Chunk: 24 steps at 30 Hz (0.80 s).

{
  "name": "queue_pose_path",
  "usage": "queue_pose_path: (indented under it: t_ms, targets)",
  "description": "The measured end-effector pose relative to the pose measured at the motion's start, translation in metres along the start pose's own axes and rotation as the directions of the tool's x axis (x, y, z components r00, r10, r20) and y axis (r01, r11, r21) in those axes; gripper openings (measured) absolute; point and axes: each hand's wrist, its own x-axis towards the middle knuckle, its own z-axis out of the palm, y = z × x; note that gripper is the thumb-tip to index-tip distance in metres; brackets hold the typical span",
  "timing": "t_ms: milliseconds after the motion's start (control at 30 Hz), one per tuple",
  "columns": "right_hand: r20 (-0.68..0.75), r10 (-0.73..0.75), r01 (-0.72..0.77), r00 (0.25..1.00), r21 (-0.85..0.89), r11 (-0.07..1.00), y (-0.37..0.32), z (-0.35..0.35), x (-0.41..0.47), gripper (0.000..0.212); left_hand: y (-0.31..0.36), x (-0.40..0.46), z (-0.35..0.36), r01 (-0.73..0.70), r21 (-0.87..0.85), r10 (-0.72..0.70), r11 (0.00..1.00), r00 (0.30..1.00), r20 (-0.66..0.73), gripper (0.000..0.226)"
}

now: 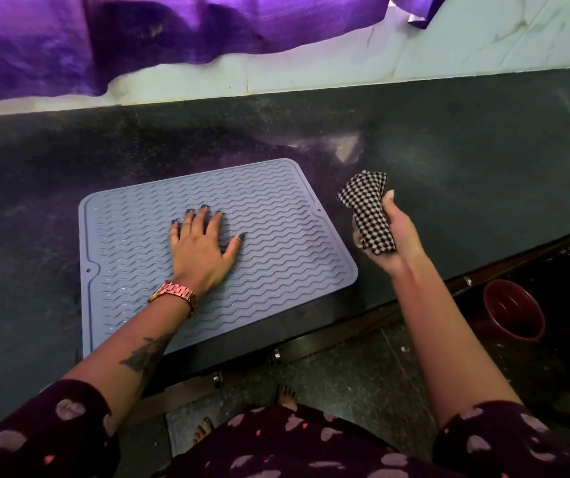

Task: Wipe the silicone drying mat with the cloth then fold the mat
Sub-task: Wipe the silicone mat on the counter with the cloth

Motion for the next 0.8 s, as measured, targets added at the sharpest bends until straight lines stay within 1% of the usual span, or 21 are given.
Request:
queue_pose_path:
  t_ms: [33, 67, 100, 133, 167, 200, 233, 267, 300, 333, 367, 400, 433, 467, 567, 633, 667, 700, 733, 767, 800]
  targets:
    - [0.042, 0.007, -0.007, 0.999, -0.008, 1.0, 0.003, 0.0, -0.003, 0.042, -0.003, 0.002, -0.003, -0.018, 0.017, 0.017, 1.0, 1.0, 0.003, 0.082]
    - [0.047, -0.007, 0.01, 0.999, -0.055, 0.998, 0.007, 0.001, -0.004, 0.047, -0.008, 0.003, -0.006, -0.043, 0.044, 0.043, 0.998, 0.999, 0.006, 0.083]
    - [0.014, -0.042, 0.043, 0.999, -0.138, 0.989, 0.013, 0.001, -0.005, 0.051, -0.013, 0.005, -0.009, -0.071, 0.068, 0.07, 0.995, 0.997, 0.008, 0.083]
    - [-0.044, -0.092, 0.078, 0.995, -0.256, 0.964, 0.02, 0.0, -0.005, 0.052, -0.018, 0.006, -0.011, -0.097, 0.081, 0.096, 0.992, 0.995, 0.008, 0.084]
    - [-0.106, -0.161, 0.103, 0.981, -0.413, 0.905, 0.028, -0.001, -0.006, 0.05, -0.022, 0.006, -0.013, -0.116, 0.082, 0.116, 0.99, 0.993, 0.002, 0.085]
    - [-0.133, -0.265, 0.13, 0.955, -0.616, 0.777, 0.037, -0.002, -0.006, 0.048, -0.024, 0.005, -0.014, -0.127, 0.073, 0.128, 0.989, 0.992, -0.01, 0.085]
    - [-0.083, -0.396, 0.164, 0.915, -0.819, 0.55, 0.048, -0.003, -0.007, 0.047, -0.025, 0.004, -0.014, -0.13, 0.059, 0.131, 0.99, 0.991, -0.026, 0.084]
    - [0.04, -0.499, 0.199, 0.865, -0.943, 0.268, 0.059, -0.005, -0.008, 0.046, -0.024, 0.004, -0.014, -0.127, 0.046, 0.129, 0.991, 0.991, -0.04, 0.083]
    - [0.187, -0.556, 0.219, 0.81, -0.976, -0.009, 0.069, -0.005, -0.01, 0.045, -0.023, 0.003, -0.014, -0.124, 0.035, 0.125, 0.992, 0.991, -0.048, 0.082]
    - [0.3, -0.575, 0.203, 0.761, -0.952, -0.228, 0.076, -0.004, -0.012, 0.044, -0.023, 0.003, -0.014, -0.121, 0.021, 0.122, 0.992, 0.991, -0.053, 0.082]
    - [0.366, -0.586, 0.172, 0.723, -0.917, -0.36, 0.079, -0.002, -0.012, 0.044, -0.023, 0.003, -0.014, -0.119, 0.006, 0.119, 0.993, 0.991, -0.056, 0.081]
    - [0.398, -0.605, 0.157, 0.69, -0.898, -0.412, 0.08, -0.002, -0.01, 0.044, -0.023, 0.002, -0.014, -0.12, -0.007, 0.12, 0.993, 0.991, -0.059, 0.081]
    - [0.406, -0.619, 0.164, 0.673, -0.897, -0.41, 0.081, -0.001, -0.009, 0.043, -0.023, 0.002, -0.014, -0.121, -0.018, 0.12, 0.992, 0.991, -0.064, 0.081]
    - [0.404, -0.62, 0.193, 0.673, -0.905, -0.38, 0.081, -0.002, -0.007, 0.042, -0.023, 0.002, -0.015, -0.121, -0.025, 0.119, 0.992, 0.99, -0.069, 0.08]
    - [0.391, -0.584, 0.304, 0.711, -0.92, -0.246, 0.082, -0.003, -0.005, 0.042, -0.023, 0.001, -0.015, -0.124, -0.023, 0.122, 0.992, 0.99, -0.074, 0.08]
    - [0.38, -0.553, 0.335, 0.742, -0.924, -0.185, 0.075, -0.004, -0.003, 0.041, -0.022, 0.001, -0.014, -0.123, -0.024, 0.121, 0.992, 0.99, -0.076, 0.08]
    - [0.358, -0.538, 0.341, 0.764, -0.93, -0.134, 0.069, -0.006, -0.001, 0.041, -0.023, 0.0, -0.014, -0.124, -0.022, 0.122, 0.992, 0.989, -0.08, 0.08]
    - [0.304, -0.526, 0.341, 0.794, -0.94, -0.029, 0.06, -0.009, 0.002, 0.041, -0.023, 0.001, -0.015, -0.126, -0.021, 0.124, 0.992, 0.989, -0.083, 0.079]
    - [0.213, -0.511, 0.335, 0.833, -0.929, 0.158, 0.05, -0.01, 0.004, 0.041, -0.023, 0.001, -0.014, -0.128, -0.02, 0.126, 0.992, 0.989, -0.084, 0.079]
    - [0.101, -0.48, 0.318, 0.872, -0.861, 0.396, 0.039, -0.009, 0.004, 0.04, -0.023, 0.001, -0.014, -0.13, -0.018, 0.128, 0.991, 0.988, -0.083, 0.079]
    - [0.011, -0.434, 0.303, 0.901, -0.732, 0.61, 0.03, -0.008, 0.003, 0.038, -0.023, 0.001, -0.013, -0.131, -0.015, 0.129, 0.991, 0.988, -0.082, 0.079]
